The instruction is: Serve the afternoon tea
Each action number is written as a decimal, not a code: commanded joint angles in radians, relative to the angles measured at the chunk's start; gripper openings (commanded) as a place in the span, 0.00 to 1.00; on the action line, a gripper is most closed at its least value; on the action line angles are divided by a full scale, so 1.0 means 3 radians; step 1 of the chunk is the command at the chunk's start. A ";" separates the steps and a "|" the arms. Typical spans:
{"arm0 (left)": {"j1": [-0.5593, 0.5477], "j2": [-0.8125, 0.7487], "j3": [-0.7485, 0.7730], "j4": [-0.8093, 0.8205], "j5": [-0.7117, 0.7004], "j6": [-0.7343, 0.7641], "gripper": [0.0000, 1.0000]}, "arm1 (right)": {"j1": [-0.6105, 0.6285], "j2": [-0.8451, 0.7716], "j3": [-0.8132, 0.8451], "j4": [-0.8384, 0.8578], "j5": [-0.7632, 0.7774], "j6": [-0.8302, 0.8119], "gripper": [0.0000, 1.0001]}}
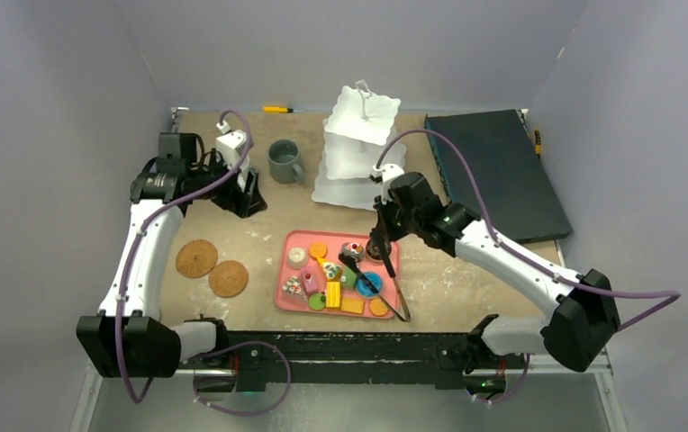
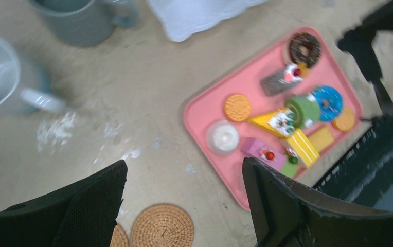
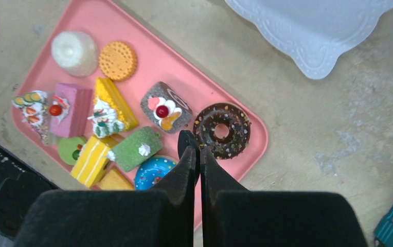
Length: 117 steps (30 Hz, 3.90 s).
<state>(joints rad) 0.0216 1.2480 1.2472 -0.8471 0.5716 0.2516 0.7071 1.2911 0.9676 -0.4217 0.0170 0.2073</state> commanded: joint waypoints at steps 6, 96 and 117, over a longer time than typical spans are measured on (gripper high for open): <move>-0.0320 -0.0681 0.0308 -0.1466 0.1491 0.2369 0.89 | 0.0382 0.0309 0.1015 -0.0358 0.0225 -0.0110 0.00; -0.0772 -0.0874 -0.0189 0.3193 0.1760 -0.2823 0.00 | 0.0234 -0.1172 0.0933 0.1295 -0.1277 -0.0088 0.99; -0.0776 -0.1247 -0.0438 0.3497 0.2075 -0.3242 0.00 | -0.0677 -0.0344 0.0298 0.4429 -0.2981 0.0964 0.99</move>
<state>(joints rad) -0.2153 0.8917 1.1370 0.1509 1.1778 -0.6979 0.5083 1.1515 0.9840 0.7105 -0.8417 0.4263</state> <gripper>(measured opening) 0.061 0.986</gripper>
